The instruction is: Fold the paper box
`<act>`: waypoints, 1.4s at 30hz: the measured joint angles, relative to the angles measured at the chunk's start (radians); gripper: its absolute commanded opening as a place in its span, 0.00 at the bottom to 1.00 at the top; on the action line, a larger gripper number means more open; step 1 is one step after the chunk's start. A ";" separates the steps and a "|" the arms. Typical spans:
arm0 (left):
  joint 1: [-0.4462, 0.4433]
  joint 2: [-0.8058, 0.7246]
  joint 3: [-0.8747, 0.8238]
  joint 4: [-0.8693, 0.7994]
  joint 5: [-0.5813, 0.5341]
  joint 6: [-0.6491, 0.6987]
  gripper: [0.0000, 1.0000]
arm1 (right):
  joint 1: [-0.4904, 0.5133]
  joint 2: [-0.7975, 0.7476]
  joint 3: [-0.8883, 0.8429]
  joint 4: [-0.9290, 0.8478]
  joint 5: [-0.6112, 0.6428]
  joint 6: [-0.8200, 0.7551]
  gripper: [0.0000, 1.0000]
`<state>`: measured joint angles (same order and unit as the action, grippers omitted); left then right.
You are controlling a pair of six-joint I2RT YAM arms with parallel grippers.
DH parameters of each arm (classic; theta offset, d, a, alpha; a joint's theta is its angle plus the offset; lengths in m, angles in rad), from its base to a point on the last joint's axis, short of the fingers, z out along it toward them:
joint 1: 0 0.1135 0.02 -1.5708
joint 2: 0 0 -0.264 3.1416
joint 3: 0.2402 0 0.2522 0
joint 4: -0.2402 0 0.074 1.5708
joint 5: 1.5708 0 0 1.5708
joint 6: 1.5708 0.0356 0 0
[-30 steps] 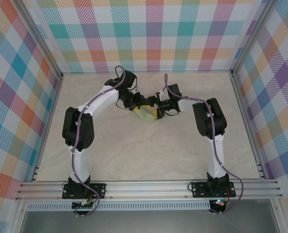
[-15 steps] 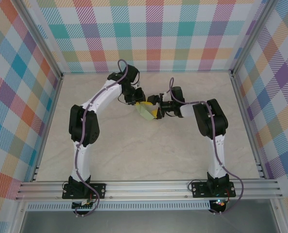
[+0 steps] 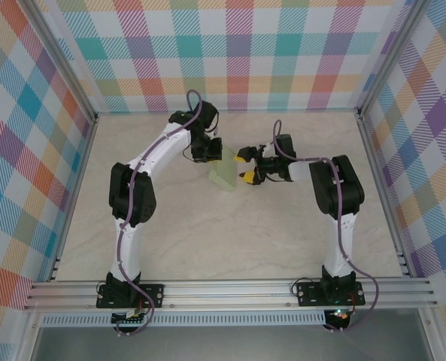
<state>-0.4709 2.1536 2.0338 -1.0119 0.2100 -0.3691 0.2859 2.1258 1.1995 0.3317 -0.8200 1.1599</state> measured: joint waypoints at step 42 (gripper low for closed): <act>-0.205 -0.197 -0.232 -0.031 -0.383 0.407 0.01 | -0.071 -0.254 -0.008 -0.450 0.119 -0.371 0.88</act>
<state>-0.6758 1.9568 1.8019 -1.0424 -0.1730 0.0380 0.2153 1.8713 1.1912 -0.1184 -0.7013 0.7887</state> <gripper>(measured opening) 0.041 0.878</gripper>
